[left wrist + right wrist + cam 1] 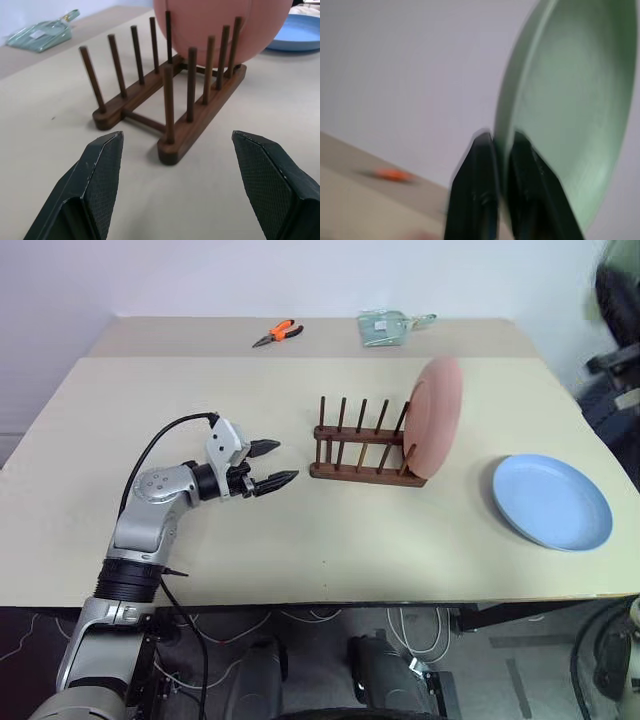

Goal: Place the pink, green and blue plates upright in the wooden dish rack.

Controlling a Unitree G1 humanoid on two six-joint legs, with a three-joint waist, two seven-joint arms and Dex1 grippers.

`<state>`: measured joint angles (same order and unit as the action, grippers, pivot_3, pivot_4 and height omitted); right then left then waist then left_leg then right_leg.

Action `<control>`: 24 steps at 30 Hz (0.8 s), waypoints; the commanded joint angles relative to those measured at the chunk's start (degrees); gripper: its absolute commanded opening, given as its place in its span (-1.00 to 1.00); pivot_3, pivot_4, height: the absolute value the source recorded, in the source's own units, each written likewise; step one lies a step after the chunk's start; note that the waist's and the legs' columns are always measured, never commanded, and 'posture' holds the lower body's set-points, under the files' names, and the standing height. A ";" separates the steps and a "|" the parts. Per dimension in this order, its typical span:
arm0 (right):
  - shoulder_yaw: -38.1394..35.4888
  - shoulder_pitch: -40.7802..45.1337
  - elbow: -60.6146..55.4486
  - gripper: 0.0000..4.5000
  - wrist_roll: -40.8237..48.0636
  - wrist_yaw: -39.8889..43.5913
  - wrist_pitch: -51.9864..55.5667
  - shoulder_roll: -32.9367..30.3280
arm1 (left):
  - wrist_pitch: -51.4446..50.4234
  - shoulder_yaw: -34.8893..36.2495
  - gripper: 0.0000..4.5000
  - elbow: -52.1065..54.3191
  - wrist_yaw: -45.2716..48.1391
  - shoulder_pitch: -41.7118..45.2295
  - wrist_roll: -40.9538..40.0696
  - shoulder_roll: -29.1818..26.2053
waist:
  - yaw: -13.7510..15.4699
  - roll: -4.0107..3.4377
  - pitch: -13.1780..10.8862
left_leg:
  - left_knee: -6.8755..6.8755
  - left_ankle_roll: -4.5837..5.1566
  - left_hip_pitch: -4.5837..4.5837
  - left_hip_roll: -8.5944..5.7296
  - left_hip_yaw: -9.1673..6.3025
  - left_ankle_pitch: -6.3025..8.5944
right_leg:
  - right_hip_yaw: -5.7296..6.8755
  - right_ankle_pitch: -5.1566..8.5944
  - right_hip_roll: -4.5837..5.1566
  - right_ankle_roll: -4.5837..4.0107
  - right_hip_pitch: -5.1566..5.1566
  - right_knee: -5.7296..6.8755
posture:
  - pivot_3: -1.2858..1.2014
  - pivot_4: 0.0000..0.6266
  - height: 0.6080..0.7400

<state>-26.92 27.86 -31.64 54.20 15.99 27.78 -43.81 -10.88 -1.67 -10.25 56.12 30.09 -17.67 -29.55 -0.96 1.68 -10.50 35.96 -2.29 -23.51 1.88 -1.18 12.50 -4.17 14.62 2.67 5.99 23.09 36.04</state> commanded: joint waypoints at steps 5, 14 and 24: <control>10.10 -1.45 -4.84 -0.97 18.67 -9.22 6.30 9.17 | -0.15 0.82 0.58 2.31 0.90 0.79 -0.78 -0.38 | 0.11 0.00 0.00 | 0.09 0.01 -0.03 -0.02 0.06 0.00 | -0.03 -0.01 0.11 -0.03 0.02 0.01 | 0.03 -0.52 0.88; 16.50 -2.43 3.05 -0.97 9.49 -11.84 7.51 15.40 | -2.56 1.39 0.58 6.01 0.51 -1.02 -1.46 -0.80 | 0.00 -0.03 -0.02 | 0.02 0.01 -0.07 -0.02 0.13 0.00 | -0.06 -0.01 0.08 -0.03 0.17 0.04 | 0.03 -0.52 0.88; 18.78 -3.29 4.28 -0.97 6.76 -7.23 9.12 16.83 | -3.77 1.23 0.58 7.69 -0.02 -1.45 -1.66 -0.47 | -0.06 -0.03 -0.02 | 0.00 0.01 -0.08 -0.01 0.11 0.00 | -0.06 -0.01 0.01 -0.02 0.21 0.04 | 0.03 -0.52 0.88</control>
<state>-7.52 24.26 -26.64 61.31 7.88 37.21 -27.47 -14.74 -1.31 -4.93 56.17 28.64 -18.27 -29.82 -1.02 1.65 -10.52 35.96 -2.28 -23.60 1.88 -1.07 12.51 -4.24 14.62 2.68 5.97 23.30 36.08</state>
